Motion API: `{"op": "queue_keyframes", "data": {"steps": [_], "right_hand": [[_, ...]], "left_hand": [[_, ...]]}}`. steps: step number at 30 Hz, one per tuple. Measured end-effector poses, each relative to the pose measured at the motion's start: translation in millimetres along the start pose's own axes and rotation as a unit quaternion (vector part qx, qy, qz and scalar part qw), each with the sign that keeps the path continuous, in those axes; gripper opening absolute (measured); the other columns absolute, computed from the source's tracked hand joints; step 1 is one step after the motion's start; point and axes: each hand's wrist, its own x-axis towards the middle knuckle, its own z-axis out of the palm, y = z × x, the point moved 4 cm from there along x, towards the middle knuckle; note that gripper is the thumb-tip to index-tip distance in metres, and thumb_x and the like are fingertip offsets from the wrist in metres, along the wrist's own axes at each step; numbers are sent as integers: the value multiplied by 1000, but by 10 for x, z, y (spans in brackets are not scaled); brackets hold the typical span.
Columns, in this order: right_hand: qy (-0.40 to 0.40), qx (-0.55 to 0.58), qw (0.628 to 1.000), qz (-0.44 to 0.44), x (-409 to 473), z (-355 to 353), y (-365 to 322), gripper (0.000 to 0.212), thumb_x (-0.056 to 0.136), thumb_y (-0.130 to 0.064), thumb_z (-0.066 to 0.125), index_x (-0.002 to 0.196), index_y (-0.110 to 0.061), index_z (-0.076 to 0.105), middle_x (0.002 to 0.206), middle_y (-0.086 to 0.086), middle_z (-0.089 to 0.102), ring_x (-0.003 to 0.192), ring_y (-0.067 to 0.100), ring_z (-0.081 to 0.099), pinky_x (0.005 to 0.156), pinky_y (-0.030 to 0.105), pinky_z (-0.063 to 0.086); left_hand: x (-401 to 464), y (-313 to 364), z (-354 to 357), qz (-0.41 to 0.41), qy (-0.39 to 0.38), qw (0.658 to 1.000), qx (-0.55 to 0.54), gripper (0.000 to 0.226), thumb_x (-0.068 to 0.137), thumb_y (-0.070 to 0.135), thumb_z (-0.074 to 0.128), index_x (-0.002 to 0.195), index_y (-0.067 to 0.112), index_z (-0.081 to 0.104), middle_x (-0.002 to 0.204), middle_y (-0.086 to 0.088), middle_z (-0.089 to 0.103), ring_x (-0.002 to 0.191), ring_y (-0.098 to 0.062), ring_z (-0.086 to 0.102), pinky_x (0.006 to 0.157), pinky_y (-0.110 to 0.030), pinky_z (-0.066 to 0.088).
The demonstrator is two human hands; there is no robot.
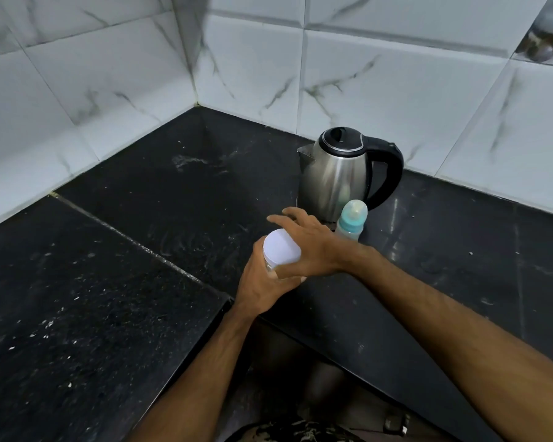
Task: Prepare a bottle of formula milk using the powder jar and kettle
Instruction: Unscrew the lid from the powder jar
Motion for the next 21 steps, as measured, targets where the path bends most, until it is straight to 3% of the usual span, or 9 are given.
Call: {"op": "queue_keyframes", "data": {"steps": [1,3,6,10,17,19,21], "right_hand": [[26,-33,999,13,0,1,-1,97,74,-64,70,150,-29,21,149,3,28,133,28,35,106,45,38],[69,-87,993,29,8,16,-17,90,75,-69,65,146,-25,30,136,3,42,121,24,45,99,40,42],[64,-74,995,14,45,41,-58,81,77,-58,70,142,-24,35,133,2,46,119,22,46,97,36,41],[10,-4,1000,-11,74,7,-42,91,74,-40,78,148,-28,26,136,2,44,122,22,42,100,35,41],[-37,4,998,-49,103,-10,-52,92,73,-30,78,149,-33,26,138,0,39,125,22,38,104,35,39],[-42,10,998,-45,95,-29,-33,99,72,-36,80,151,-35,20,143,0,36,128,21,37,106,37,38],[-20,-24,999,-23,80,-70,-27,102,72,-54,76,152,-34,16,144,0,36,129,21,37,105,38,39]], "left_hand": [[-10,18,1,-5,2,1000,-6,101,60,33,94,141,33,33,131,14,50,117,-2,50,93,-16,45],[-10,41,8,-8,3,1000,-2,107,60,35,94,145,26,31,141,4,49,128,-12,49,103,-29,46],[-10,43,12,-8,1,1000,0,109,59,32,95,147,25,30,144,2,50,131,-17,49,108,-41,45],[-8,29,31,-11,0,1000,-6,105,63,30,94,146,27,30,144,7,47,132,-13,47,109,-31,43],[-27,30,12,-8,-10,1000,1,109,64,34,93,150,26,26,150,6,43,136,-12,44,114,-36,40],[-28,44,14,-10,-16,1000,2,106,67,32,92,149,26,26,148,8,43,136,-10,43,112,-31,41],[-32,21,18,-16,-12,1000,-4,106,64,37,92,148,31,27,141,16,44,129,-4,46,101,-16,41]]}}
